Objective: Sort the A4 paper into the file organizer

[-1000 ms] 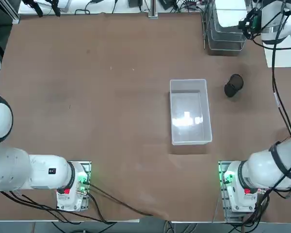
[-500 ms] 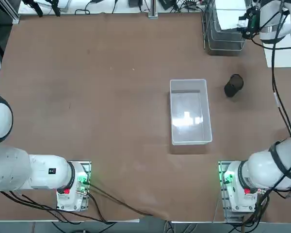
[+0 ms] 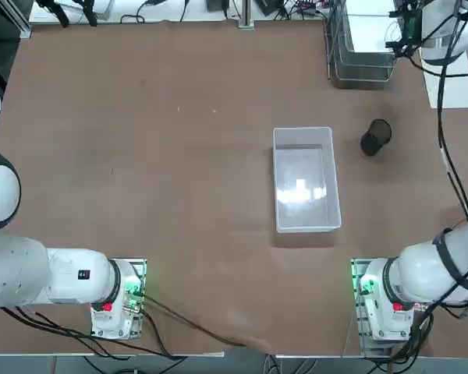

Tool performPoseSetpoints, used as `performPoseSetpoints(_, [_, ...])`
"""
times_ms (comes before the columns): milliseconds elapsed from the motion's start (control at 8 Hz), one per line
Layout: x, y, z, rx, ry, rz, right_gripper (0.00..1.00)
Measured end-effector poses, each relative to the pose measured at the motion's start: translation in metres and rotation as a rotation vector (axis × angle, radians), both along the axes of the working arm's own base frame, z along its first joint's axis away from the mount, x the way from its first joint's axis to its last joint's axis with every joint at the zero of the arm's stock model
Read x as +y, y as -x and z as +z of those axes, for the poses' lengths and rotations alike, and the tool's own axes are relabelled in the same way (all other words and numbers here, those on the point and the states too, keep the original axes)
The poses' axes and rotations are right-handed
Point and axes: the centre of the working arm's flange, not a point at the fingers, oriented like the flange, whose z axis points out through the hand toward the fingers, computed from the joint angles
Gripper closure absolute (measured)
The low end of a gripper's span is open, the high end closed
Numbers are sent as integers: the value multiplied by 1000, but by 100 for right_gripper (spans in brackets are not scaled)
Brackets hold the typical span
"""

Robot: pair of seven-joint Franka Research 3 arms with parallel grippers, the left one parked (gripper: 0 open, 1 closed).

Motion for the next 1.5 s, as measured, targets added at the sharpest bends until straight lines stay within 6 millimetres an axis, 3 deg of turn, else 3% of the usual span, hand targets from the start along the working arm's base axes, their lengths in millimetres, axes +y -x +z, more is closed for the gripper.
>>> performPoseSetpoints(500, [7, 11, 51, -25, 84, 191, 0])
performPoseSetpoints(875, [-16, 30, 93, 73, 223, 456, 0])
performPoseSetpoints(1125, [-26, 36, 132, 154, 316, 606, 0])
performPoseSetpoints(1500, [-21, 36, 186, 244, 477, 787, 0])
